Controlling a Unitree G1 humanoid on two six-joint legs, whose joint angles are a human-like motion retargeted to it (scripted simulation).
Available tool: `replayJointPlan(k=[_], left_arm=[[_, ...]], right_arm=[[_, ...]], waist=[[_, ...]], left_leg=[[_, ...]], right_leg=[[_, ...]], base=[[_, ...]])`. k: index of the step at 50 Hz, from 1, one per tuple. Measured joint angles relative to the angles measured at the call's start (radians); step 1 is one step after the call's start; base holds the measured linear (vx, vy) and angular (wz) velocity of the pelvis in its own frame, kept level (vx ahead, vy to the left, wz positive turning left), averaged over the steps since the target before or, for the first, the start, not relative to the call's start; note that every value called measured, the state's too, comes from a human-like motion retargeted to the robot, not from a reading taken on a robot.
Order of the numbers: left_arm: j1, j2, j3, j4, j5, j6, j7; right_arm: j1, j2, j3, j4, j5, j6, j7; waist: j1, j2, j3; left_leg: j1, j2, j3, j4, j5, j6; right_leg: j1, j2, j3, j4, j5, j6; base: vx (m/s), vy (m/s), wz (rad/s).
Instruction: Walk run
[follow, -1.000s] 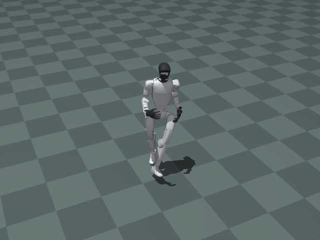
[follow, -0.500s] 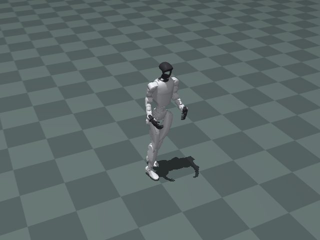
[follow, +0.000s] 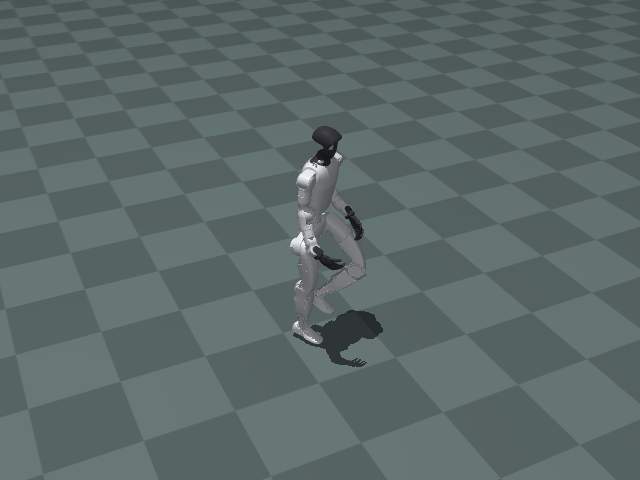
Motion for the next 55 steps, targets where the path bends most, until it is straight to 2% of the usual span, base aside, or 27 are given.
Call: replayJointPlan(k=[3, 5, 7, 11, 15, 16, 17, 18, 19, 20, 22, 24, 26, 29, 32, 35, 40, 42, 45, 47, 50, 52, 53, 55], left_arm=[[-0.013, -0.004, 0.042, 0.005, 0.012, 0.034, 0.019], [-0.019, -0.027, 0.080, 0.008, 0.021, 0.072, 0.024], [-0.020, -0.062, 0.114, 0.010, -0.003, 0.105, 0.051], [-0.015, -0.116, 0.162, 0.024, -0.097, 0.136, 0.107], [-0.003, -0.136, 0.200, 0.070, -0.139, 0.139, 0.113], [-0.004, -0.133, 0.204, 0.098, -0.136, 0.138, 0.115], [-0.006, -0.128, 0.208, 0.130, -0.132, 0.136, 0.117], [-0.008, -0.120, 0.214, 0.174, -0.122, 0.133, 0.118], [-0.028, -0.109, 0.224, 0.230, -0.106, 0.128, 0.114], [-0.056, -0.097, 0.235, 0.293, -0.087, 0.123, 0.108], [-0.101, -0.058, 0.265, 0.419, -0.036, 0.153, 0.053], [-0.126, -0.018, 0.248, 0.509, -0.027, 0.229, -0.002], [-0.145, 0.017, 0.224, 0.568, -0.045, 0.255, -0.050], [-0.155, 0.053, 0.188, 0.614, -0.060, 0.232, -0.092], [-0.162, 0.090, 0.130, 0.633, -0.037, 0.211, -0.082], [-0.168, 0.124, 0.095, 0.653, 0.029, 0.197, -0.056], [-0.201, 0.148, 0.072, 0.721, 0.139, 0.225, -0.001], [-0.215, 0.141, 0.072, 0.746, 0.156, 0.234, 0.006], [-0.224, 0.110, 0.072, 0.775, 0.160, 0.239, 0.010], [-0.227, 0.089, 0.068, 0.789, 0.150, 0.234, 0.002], [-0.227, 0.063, 0.058, 0.805, 0.149, 0.216, -0.030], [-0.216, 0.060, 0.044, 0.820, 0.171, 0.201, -0.047], [-0.209, 0.062, 0.041, 0.826, 0.187, 0.197, -0.050], [-0.184, 0.067, 0.051, 0.838, 0.235, 0.185, -0.033]], right_arm=[[-0.041, -0.030, 0.004, 0.059, -0.093, 0.004, -0.062], [-0.057, -0.045, -0.002, 0.088, -0.167, 0.008, -0.098], [-0.056, -0.055, 0.002, 0.100, -0.233, 0.003, -0.113], [-0.016, -0.063, 0.004, 0.116, -0.322, -0.001, -0.124], [0.076, -0.068, -0.039, 0.136, -0.401, 0.005, -0.122], [0.112, -0.069, -0.061, 0.147, -0.417, 0.013, -0.127], [0.151, -0.070, -0.082, 0.161, -0.430, 0.022, -0.135], [0.196, -0.070, -0.097, 0.182, -0.434, 0.034, -0.150], [0.223, -0.070, -0.121, 0.220, -0.435, 0.051, -0.168], [0.240, -0.071, -0.149, 0.265, -0.434, 0.069, -0.188], [0.251, -0.062, -0.186, 0.399, -0.397, 0.128, -0.233], [0.242, -0.075, -0.169, 0.528, -0.310, 0.179, -0.234], [0.241, -0.093, -0.169, 0.587, -0.296, 0.188, -0.179], [0.268, -0.098, -0.216, 0.558, -0.372, 0.129, -0.129], [0.300, -0.089, -0.234, 0.518, -0.392, 0.063, -0.175], [0.315, -0.087, -0.240, 0.523, -0.370, 0.060, -0.242], [0.291, -0.102, -0.288, 0.603, -0.327, 0.125, -0.236], [0.281, -0.105, -0.299, 0.610, -0.319, 0.143, -0.215], [0.275, -0.105, -0.302, 0.591, -0.319, 0.144, -0.204], [0.269, -0.103, -0.297, 0.568, -0.330, 0.136, -0.217], [0.262, -0.093, -0.279, 0.536, -0.342, 0.119, -0.259], [0.268, -0.091, -0.268, 0.531, -0.351, 0.106, -0.280], [0.268, -0.092, -0.262, 0.534, -0.358, 0.103, -0.284], [0.261, -0.096, -0.246, 0.555, -0.377, 0.098, -0.290]], waist=[[0.112, -0.028, 0.031], [0.154, -0.040, 0.040], [0.153, -0.042, 0.033], [0.105, -0.041, -0.022], [0.074, -0.059, -0.117], [0.070, -0.057, -0.141], [0.066, -0.049, -0.164], [0.062, -0.030, -0.185], [0.037, -0.012, -0.207], [0.001, 0.005, -0.230], [0.037, 0.022, -0.221], [0.064, 0.037, -0.200], [0.058, 0.089, -0.180], [0.043, 0.167, -0.166], [-0.008, 0.229, -0.148], [-0.025, 0.237, -0.139], [-0.028, 0.198, -0.128], [-0.049, 0.192, -0.119], [-0.090, 0.175, -0.107], [-0.108, 0.151, -0.093], [-0.093, 0.129, -0.054], [-0.088, 0.126, -0.041], [-0.092, 0.119, -0.041], [-0.071, 0.100, -0.066]], left_leg=[[-0.116, 0.125, -0.006, -0.109, -0.040, 0.000], [-0.142, 0.181, 0.003, -0.259, -0.019, 0.000], [-0.122, 0.194, 0.013, -0.479, 0.029, 0.000], [-0.013, 0.150, 0.014, -0.932, 0.119, -0.011], [0.097, 0.084, -0.014, -1.153, 0.098, -0.014], [0.139, 0.077, 0.013, -1.186, 0.068, -0.061], [0.178, 0.069, 0.040, -1.225, 0.089, -0.101], [0.212, 0.059, 0.065, -1.277, 0.215, -0.126], [0.202, 0.025, 0.029, -1.283, 0.259, -0.106], [0.169, -0.020, -0.037, -1.266, 0.263, -0.064], [0.186, 0.060, -0.039, -1.208, 0.233, -0.099], [0.247, 0.073, -0.051, -1.209, 0.199, -0.103], [0.314, 0.089, -0.048, -1.247, 0.195, -0.114], [0.369, 0.098, -0.088, -1.289, 0.202, -0.129], [0.425, 0.072, -0.165, -1.329, 0.192, -0.117], [0.505, 0.023, -0.188, -1.378, 0.169, -0.102], [0.623, -0.076, -0.213, -1.437, 0.131, -0.086], [0.651, -0.108, -0.252, -1.450, 0.124, -0.084], [0.694, -0.175, -0.337, -1.454, 0.103, -0.075], [0.728, -0.224, -0.385, -1.453, 0.086, -0.066], [0.807, -0.261, -0.441, -1.460, 0.056, -0.060], [0.854, -0.267, -0.494, -1.451, 0.036, -0.067], [0.868, -0.273, -0.524, -1.442, 0.029, -0.073], [0.872, -0.274, -0.535, -1.421, 0.017, -0.089]], right_leg=[[0.050, 0.046, 0.049, -0.005, -0.026, -0.028], [0.079, 0.053, 0.072, 0.002, -0.053, -0.028], [0.108, 0.047, 0.075, 0.004, -0.077, -0.013], [0.166, 0.030, 0.050, -0.007, -0.121, 0.032], [0.202, -0.008, 0.042, 0.006, -0.141, 0.089], [0.213, -0.014, 0.037, 0.018, -0.135, 0.105], [0.227, -0.013, 0.031, 0.031, -0.116, 0.120], [0.248, 0.004, 0.024, 0.044, -0.073, 0.133], [0.248, 0.011, -0.017, 0.065, -0.011, 0.143], [0.238, 0.014, -0.075, 0.088, 0.061, 0.153], [0.197, 0.002, -0.041, 0.240, 0.166, 0.180], [0.129, -0.008, -0.020, 0.443, 0.211, 0.209], [0.066, 0.013, -0.037, 0.612, 0.195, 0.218], [-0.026, 0.048, -0.057, 0.843, 0.137, 0.203], [-0.118, 0.069, -0.100, 1.032, 0.017, 0.208], [-0.210, 0.063, -0.089, 1.129, -0.065, 0.212], [-0.305, -0.009, -0.026, 0.978, -0.089, 0.215], [-0.313, -0.029, 0.006, 0.845, -0.058, 0.243], [-0.287, -0.054, 0.136, 0.491, 0.012, 0.318], [-0.254, -0.079, 0.272, 0.277, 0.036, 0.301], [-0.181, -0.111, 0.442, 0.033, 0.068, 0.224], [-0.143, -0.147, 0.358, -0.028, 0.132, 0.246], [-0.138, -0.154, 0.292, -0.026, 0.209, 0.234], [-0.130, -0.229, -0.078, -0.004, 0.152, 0.222]], base=[[0.61, -0.29, -1.05], [0.66, 0.02, -0.64], [0.75, 0.19, -0.12], [0.85, 0.20, 0.34], [1.14, 0.19, 0.21], [1.32, 0.31, 0.30], [1.43, 0.35, 0.30], [1.30, 0.32, 0.71], [1.14, 0.29, 1.34], [0.99, 0.19, 1.02], [0.90, 0.05, -0.19], [0.72, 0.04, -0.55], [0.61, 0.15, 0.10], [0.51, 0.16, 0.49], [0.56, 0.06, 1.22], [0.54, 0.03, 0.74], [0.47, -0.02, 0.67], [0.40, -0.07, 1.31], [0.41, -0.12, 1.66], [0.44, -0.20, 1.43], [0.36, -0.17, 1.01], [0.56, -0.43, 1.24], [0.51, -0.48, 1.28], [0.40, -0.43, 0.74]])
